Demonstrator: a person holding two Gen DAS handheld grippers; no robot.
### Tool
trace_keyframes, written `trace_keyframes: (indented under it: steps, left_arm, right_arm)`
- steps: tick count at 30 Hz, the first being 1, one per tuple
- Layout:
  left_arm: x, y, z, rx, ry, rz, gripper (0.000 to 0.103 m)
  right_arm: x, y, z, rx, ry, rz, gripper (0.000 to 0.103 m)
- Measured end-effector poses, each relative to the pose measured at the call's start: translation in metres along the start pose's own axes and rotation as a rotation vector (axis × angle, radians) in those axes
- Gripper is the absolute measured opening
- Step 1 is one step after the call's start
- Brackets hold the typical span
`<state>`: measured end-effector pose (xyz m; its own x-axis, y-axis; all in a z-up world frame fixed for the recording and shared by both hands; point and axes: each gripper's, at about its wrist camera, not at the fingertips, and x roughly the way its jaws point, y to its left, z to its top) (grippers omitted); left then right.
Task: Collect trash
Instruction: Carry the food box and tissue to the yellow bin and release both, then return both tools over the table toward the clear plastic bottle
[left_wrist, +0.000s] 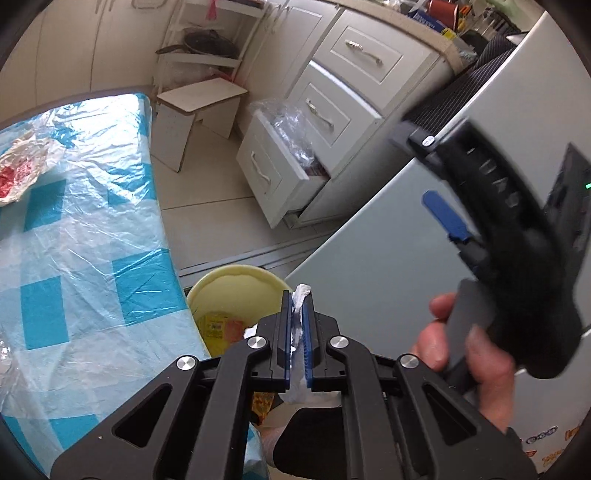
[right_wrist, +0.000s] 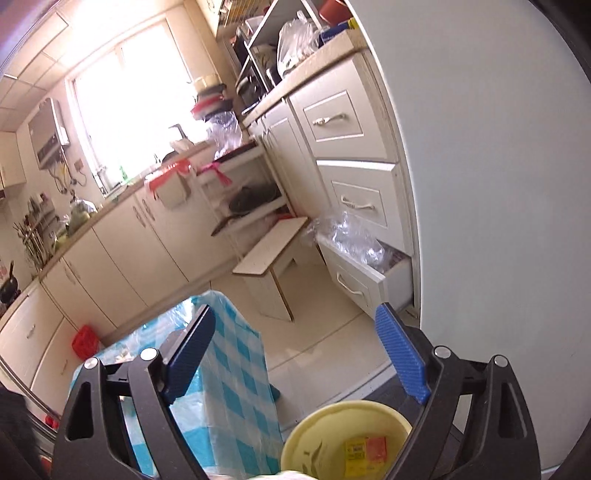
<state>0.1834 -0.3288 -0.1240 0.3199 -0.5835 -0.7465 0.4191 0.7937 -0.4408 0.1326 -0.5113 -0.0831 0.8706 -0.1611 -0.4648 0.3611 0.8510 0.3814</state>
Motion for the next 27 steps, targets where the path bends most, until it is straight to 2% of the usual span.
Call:
trace_keyframes:
  steps: [1, 2, 4, 9, 12, 16, 21, 27]
  left_arm:
    - [0.006, 0.000, -0.002, 0.001, 0.008, 0.021, 0.021]
    - [0.009, -0.001, -0.003, 0.001, 0.009, 0.038, 0.037]
    - [0.009, -0.001, -0.007, 0.007, -0.013, 0.079, 0.054]
    - [-0.007, -0.004, -0.010, 0.048, -0.042, 0.134, 0.060]
    - [-0.025, -0.009, -0.013, 0.092, -0.072, 0.208, 0.062]
    - [-0.058, -0.007, -0.022, 0.156, -0.124, 0.361, 0.071]
    - [-0.103, 0.022, -0.032, 0.103, -0.159, 0.473, 0.073]
    - [-0.148, 0.055, -0.050, 0.048, -0.197, 0.565, 0.076]
  right_arm:
    - [0.001, 0.001, 0.001, 0.001, 0.003, 0.008, 0.085]
    - [0.003, 0.001, 0.002, 0.006, 0.008, 0.018, 0.085]
    - [0.001, 0.003, 0.006, 0.009, 0.011, 0.036, 0.085]
    - [-0.005, 0.011, 0.008, 0.005, -0.003, 0.059, 0.085]
    - [-0.008, 0.014, 0.008, 0.007, -0.003, 0.069, 0.085]
    - [-0.013, 0.028, 0.009, -0.008, -0.002, 0.090, 0.085]
    - [-0.014, 0.061, 0.003, -0.101, 0.007, 0.126, 0.087]
    - [-0.018, 0.096, -0.010, -0.222, 0.017, 0.168, 0.089]
